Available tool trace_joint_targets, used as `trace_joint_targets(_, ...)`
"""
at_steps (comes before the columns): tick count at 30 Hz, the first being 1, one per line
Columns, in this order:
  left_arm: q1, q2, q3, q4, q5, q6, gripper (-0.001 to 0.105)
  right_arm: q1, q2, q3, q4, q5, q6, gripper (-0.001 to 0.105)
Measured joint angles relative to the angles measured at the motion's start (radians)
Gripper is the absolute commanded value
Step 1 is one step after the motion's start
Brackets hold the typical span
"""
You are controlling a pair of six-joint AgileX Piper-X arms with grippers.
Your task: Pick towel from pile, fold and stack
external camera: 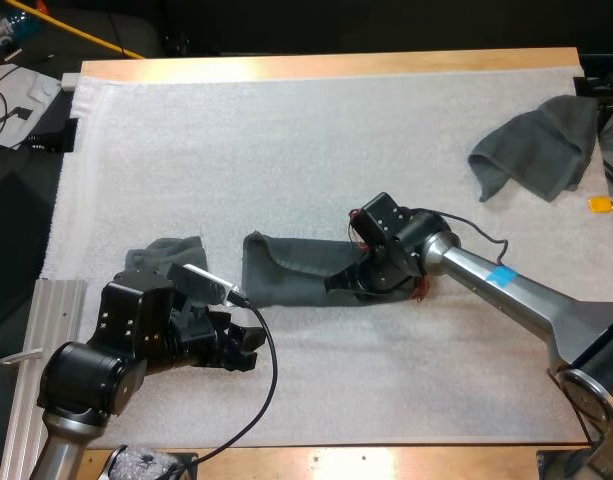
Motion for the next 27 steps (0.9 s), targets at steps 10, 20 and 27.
trace_joint_targets(10, 0.000, 0.000, 0.000, 0.000, 0.007, 0.000, 0.058, 0.000, 0.003, -0.026, -0.083, 0.076, 0.059, 0.000)
trace_joint_targets(20, 0.000, 0.000, 0.000, 0.002, 0.014, 0.000, 0.058, -0.002, 0.012, -0.060, -0.293, 0.311, 0.183, 0.000)
trace_joint_targets(27, 0.000, 0.000, 0.000, 0.002, 0.014, 0.000, 0.058, -0.007, -0.018, -0.087, -0.349, 0.427, 0.182, 0.000)
